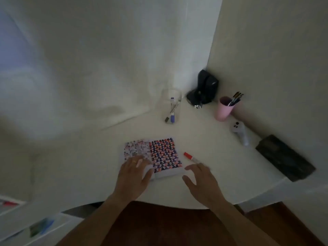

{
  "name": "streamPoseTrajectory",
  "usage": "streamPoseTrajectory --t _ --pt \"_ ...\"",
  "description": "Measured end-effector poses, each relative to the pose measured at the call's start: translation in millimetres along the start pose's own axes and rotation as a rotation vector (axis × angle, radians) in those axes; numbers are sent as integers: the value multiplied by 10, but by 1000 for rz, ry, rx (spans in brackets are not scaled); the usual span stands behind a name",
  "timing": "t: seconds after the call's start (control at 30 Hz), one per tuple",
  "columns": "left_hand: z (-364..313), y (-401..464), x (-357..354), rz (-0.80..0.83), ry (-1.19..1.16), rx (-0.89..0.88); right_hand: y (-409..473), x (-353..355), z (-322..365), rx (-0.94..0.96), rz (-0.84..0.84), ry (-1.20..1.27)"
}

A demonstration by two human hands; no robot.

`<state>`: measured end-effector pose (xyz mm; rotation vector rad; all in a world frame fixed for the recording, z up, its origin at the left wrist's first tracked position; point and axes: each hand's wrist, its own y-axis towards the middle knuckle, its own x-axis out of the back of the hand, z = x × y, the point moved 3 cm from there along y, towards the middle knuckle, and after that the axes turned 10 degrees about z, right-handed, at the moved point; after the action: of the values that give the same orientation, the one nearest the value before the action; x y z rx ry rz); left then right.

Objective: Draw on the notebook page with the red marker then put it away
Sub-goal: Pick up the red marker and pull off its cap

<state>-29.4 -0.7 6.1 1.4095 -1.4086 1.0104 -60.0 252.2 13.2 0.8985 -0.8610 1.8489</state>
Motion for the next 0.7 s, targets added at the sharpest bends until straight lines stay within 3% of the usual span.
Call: streamPoseTrajectory --t 0.17,0.27,0.7 --pt "125 256 -541 -57 12 -2 444 -555 -374 28 -90 -65" --pt "183 253 -776 -138 70 -3 477 -729 -484 105 -258 -157" --pt "190 204 -921 -285 194 3 430 -918 -552 174 -459 -285"
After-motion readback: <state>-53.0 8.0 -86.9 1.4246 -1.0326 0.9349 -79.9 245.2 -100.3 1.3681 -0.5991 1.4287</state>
